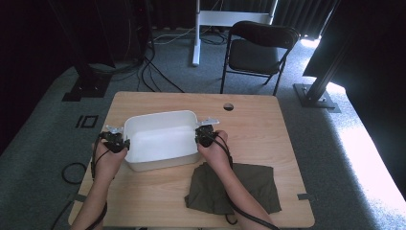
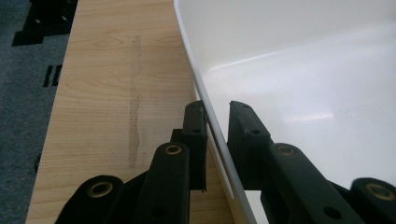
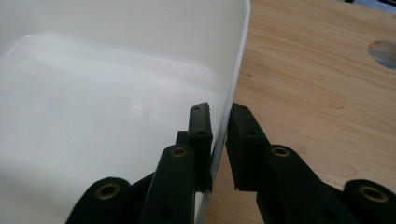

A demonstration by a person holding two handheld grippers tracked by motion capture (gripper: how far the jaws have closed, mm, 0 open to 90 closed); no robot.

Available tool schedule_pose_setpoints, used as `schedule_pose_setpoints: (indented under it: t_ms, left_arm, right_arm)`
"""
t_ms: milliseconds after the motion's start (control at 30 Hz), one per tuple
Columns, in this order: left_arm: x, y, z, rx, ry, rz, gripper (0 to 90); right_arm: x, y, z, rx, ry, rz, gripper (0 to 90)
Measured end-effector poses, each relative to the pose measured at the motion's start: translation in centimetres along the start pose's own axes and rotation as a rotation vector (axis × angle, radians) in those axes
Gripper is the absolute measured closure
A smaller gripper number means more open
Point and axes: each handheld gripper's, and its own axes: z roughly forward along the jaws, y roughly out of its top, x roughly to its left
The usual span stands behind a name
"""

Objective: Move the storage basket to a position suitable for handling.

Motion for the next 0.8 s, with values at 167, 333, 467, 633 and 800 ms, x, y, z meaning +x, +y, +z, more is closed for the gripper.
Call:
schedule_pose_setpoints:
  t_ms: [167,333,467,633,800]
  left_arm:
    - [-0.5,0.3,0.2,0.000,-0.002,-0.006,78.9]
    - [-1.2,0.6,0.5,-0.003,-0.005,-0.008,79.0]
    - [-1.5,0.8,0.7,-0.008,-0.013,-0.014,79.2]
    - [-2.5,1.2,1.0,-0.005,-0.013,0.007,79.2]
    - [-3.1,1.5,1.2,-0.004,-0.019,0.010,79.2]
  right_arm:
    - [-0.6,0.0,0.0,-0.006,0.000,0.019,81.0]
    - [-1.2,-0.1,-0.1,-0.002,-0.011,0.023,81.4]
    - [-1.7,-0.1,-0.2,-0.001,-0.013,0.031,81.5]
    - [-2.6,-0.4,-0.4,0.000,-0.019,0.051,81.7]
    - [-3.3,-0.4,-0.6,0.004,-0.028,0.053,81.9]
